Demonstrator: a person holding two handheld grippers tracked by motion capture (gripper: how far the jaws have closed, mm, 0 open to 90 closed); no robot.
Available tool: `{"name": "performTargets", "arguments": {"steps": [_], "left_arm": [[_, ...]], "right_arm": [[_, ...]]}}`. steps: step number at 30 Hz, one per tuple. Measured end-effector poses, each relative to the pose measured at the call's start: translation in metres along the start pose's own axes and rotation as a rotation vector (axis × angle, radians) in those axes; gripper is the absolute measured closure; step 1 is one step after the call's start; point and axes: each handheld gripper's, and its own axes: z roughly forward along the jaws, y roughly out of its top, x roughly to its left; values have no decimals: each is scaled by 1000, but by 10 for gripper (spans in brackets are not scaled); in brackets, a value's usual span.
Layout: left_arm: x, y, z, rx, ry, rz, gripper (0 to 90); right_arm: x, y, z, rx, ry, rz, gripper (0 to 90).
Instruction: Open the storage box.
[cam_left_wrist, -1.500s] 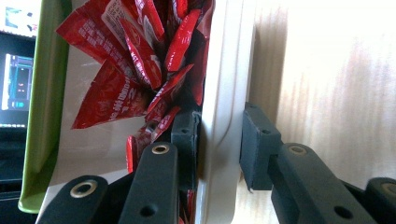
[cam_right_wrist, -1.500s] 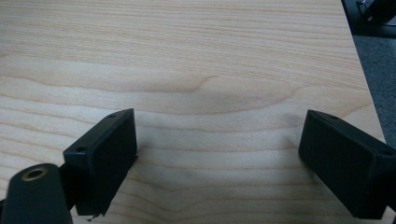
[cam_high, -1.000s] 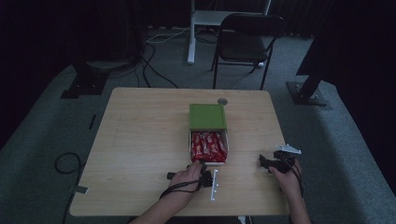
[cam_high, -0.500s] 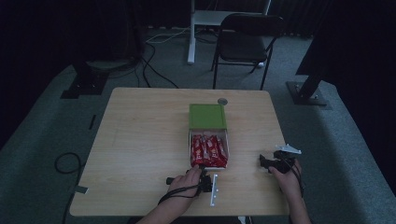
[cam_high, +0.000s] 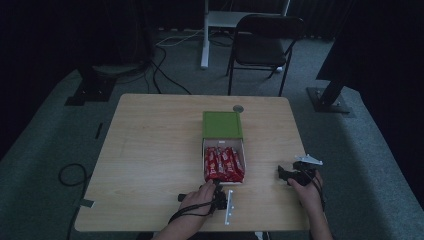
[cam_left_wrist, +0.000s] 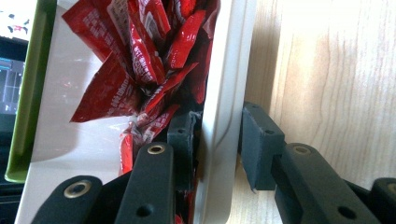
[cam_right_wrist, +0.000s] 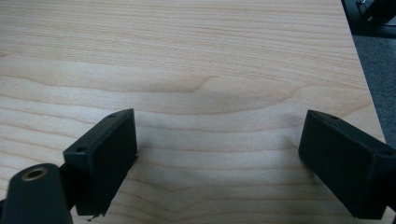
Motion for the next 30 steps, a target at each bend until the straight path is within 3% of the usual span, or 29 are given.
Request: {"name": "performTargets", "arguments": {"steps": [8, 13, 15, 20, 27, 30], "left_arm": [[4, -2, -3, -30, -53, -31, 622], [12, -7, -12, -81, -136, -119, 622], [15, -8, -16, -120, -170, -186, 620], [25, -12, -28, -186, -235, -290, 620], [36, -24, -43, -223, -284, -376, 620], [43, -33, -51, -228, -267, -405, 620]], "right_arm": [[0, 0, 0, 0, 0, 0, 108], [0, 0, 0, 0, 0, 0, 108], [0, 0, 0, 1, 0, 0, 108], [0, 0, 0, 0, 0, -1, 108], [0, 0, 0, 0, 0, 0, 108], [0, 0, 0, 0, 0, 0, 108]]}}
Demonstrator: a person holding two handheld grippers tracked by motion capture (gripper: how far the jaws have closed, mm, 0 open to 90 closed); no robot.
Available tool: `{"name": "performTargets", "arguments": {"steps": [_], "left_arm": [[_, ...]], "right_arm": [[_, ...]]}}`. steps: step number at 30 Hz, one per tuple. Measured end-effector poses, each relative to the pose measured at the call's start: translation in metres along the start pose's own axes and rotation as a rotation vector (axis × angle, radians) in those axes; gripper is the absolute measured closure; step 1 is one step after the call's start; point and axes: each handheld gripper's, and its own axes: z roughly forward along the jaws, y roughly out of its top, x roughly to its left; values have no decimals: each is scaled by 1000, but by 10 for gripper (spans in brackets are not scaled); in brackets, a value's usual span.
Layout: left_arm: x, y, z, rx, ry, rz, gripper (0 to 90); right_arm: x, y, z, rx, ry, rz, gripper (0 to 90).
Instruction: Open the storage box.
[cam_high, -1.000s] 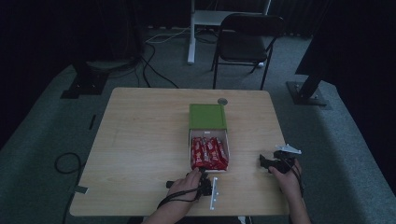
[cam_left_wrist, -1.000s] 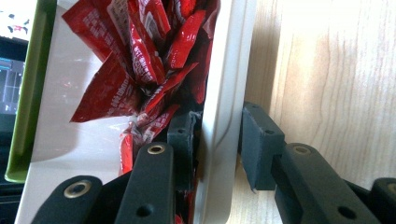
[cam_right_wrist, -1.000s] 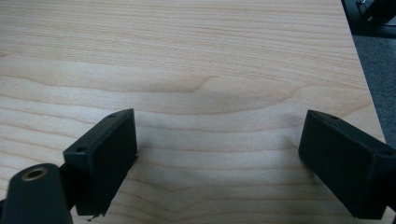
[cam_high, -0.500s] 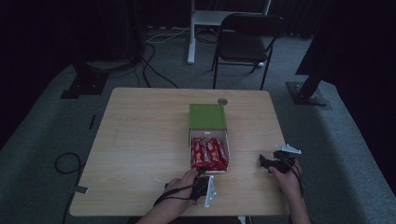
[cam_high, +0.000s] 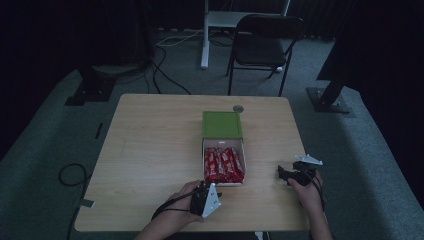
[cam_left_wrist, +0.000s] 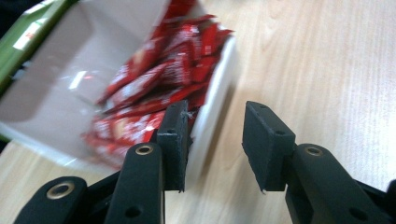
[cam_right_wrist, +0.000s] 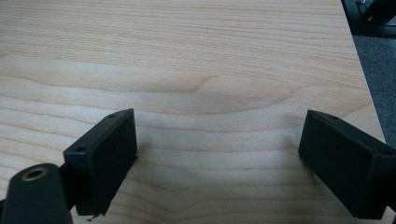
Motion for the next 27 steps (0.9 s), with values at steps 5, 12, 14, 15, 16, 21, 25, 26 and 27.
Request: {"name": "performTargets", "arguments": {"steps": [5, 12, 14, 15, 16, 21, 25, 26, 27], "left_arm": [[17, -9, -17, -34, 25, -76, 620], [37, -23, -38, -69, 57, -170, 619], [43, -28, -42, -72, 71, -191, 620], [46, -32, -44, -68, 76, -204, 620], [49, -35, -45, -66, 77, -213, 619], [61, -56, -47, -66, 84, -307, 594], [69, -72, -44, -72, 82, -390, 594], [71, -77, -43, -72, 89, -408, 593], [74, -81, -42, -67, 107, -425, 593]], "right_arm": [[0, 0, 0, 0, 0, 0, 108], [0, 0, 0, 0, 0, 0, 108], [0, 0, 0, 0, 0, 0, 108], [0, 0, 0, 0, 0, 0, 108], [0, 0, 0, 0, 0, 0, 108], [0, 0, 0, 0, 0, 0, 108], [0, 0, 0, 0, 0, 0, 107], [0, 0, 0, 0, 0, 0, 107], [0, 0, 0, 0, 0, 0, 108]]}}
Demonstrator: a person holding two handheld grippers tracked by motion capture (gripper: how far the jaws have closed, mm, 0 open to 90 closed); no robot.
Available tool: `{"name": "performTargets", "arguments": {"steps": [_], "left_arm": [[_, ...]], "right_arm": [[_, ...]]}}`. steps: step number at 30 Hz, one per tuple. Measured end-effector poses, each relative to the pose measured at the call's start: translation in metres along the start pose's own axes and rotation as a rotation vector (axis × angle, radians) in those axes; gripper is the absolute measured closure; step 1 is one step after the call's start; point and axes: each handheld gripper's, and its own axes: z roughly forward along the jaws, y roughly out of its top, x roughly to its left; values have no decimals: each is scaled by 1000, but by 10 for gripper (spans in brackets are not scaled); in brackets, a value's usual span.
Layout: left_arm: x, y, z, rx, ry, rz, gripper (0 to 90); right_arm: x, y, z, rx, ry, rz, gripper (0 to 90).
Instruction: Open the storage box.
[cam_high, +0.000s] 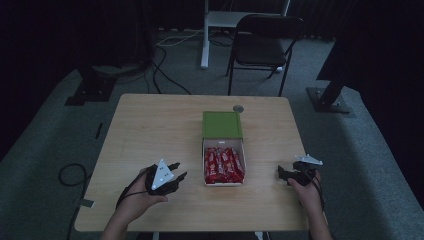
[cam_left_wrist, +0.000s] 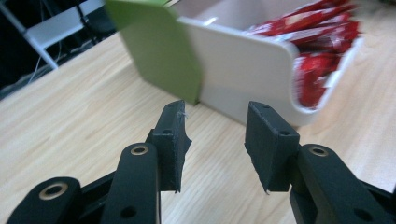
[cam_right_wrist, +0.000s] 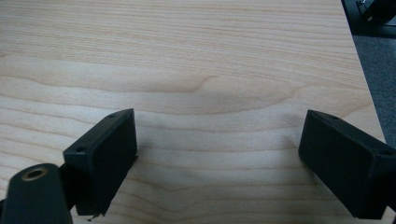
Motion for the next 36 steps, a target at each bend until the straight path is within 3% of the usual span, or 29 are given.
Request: {"name": "performTargets", "arguments": {"steps": [6, 9, 14, 16, 17, 18, 19, 22, 23, 27, 30, 35, 36], "left_arm": [[21, -19, 4, 22, 81, -72, 493], [31, -27, 4, 15, 105, -144, 426], [41, -41, 6, 45, 146, -214, 331], [42, -44, 7, 51, 152, -222, 300], [46, -49, 8, 55, 174, -255, 300], [47, -51, 8, 58, 178, -266, 238], [52, -55, 8, 53, 185, -307, 200], [55, -58, 8, 62, 194, -324, 163], [57, -62, 9, 70, 204, -351, 159], [60, -68, 9, 117, 210, -350, 159], [64, -73, 8, 150, 224, -405, 159], [69, -83, 5, 190, 257, -408, 136], [69, -85, 5, 202, 264, -408, 93]], "right_arm": [[0, 0, 0, 0, 0, 0, 108], [0, 0, 0, 0, 0, 0, 108], [0, 0, 0, 0, 0, -1, 108], [0, 0, 0, -1, 0, 0, 107], [0, 0, 0, 0, 0, -1, 107], [0, 0, 0, 0, 0, -1, 108], [0, 0, 0, 0, 0, -1, 108], [0, 0, 0, 0, 0, -1, 107], [0, 0, 0, 0, 0, -1, 107], [0, 0, 0, 0, 0, 0, 107], [0, 0, 0, 0, 0, -1, 107], [0, 0, 0, 0, 0, -1, 107], [0, 0, 0, 0, 0, -1, 107]]}}
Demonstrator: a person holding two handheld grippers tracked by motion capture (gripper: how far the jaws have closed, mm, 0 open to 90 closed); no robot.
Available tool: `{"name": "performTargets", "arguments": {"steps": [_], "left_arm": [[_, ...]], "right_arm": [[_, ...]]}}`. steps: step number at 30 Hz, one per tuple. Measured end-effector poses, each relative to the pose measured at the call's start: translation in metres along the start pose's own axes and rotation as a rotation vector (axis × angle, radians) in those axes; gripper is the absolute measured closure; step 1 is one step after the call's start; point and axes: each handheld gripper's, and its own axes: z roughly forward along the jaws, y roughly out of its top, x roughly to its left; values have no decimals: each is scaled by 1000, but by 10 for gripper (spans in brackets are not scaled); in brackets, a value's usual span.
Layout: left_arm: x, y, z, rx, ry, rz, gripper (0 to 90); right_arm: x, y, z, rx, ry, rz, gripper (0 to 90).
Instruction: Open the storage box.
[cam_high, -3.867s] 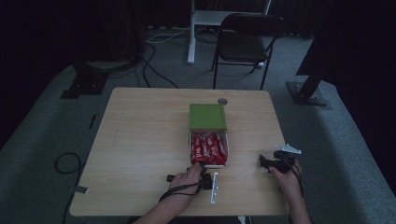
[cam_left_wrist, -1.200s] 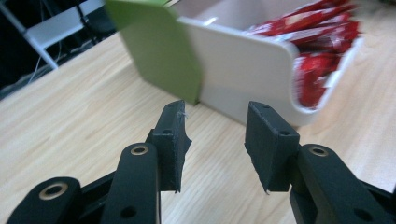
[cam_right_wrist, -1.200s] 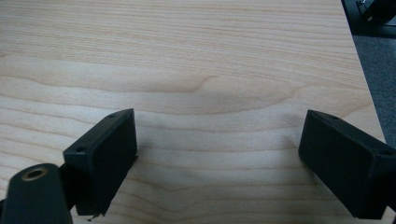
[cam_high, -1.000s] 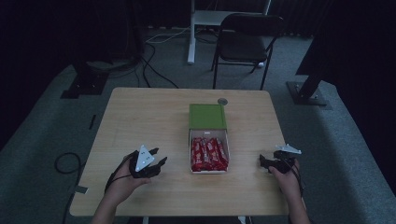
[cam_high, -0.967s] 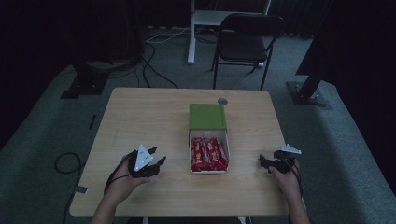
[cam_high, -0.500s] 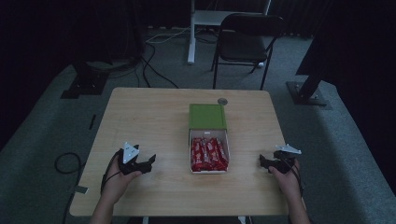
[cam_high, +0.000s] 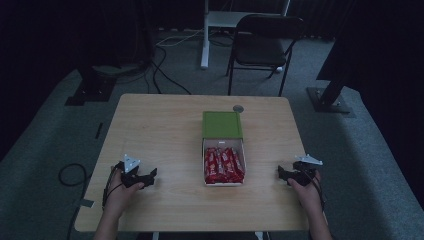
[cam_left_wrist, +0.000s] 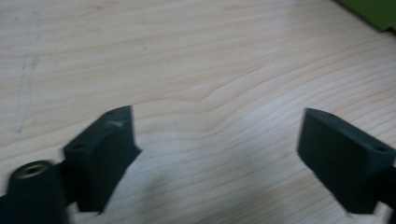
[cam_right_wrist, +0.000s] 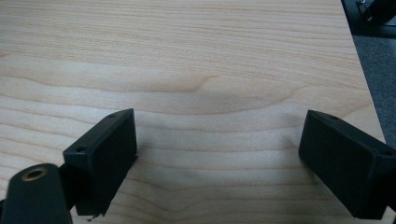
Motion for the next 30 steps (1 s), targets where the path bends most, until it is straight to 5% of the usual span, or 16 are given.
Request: {"name": "performTargets", "arguments": {"steps": [8, 12, 18, 30], "left_arm": [[5, -6, 4, 58, 50, -51, 90], [12, -8, 3, 73, 121, -107, 90], [20, -9, 3, 101, 170, -187, 90], [24, -8, 6, 123, 228, -231, 86]], "right_arm": [[0, 0, 0, 0, 0, 0, 107], [0, 0, 0, 0, -1, 0, 107], [0, 0, 0, 0, 0, 0, 106], [0, 0, 0, 0, 0, 0, 106]]}}
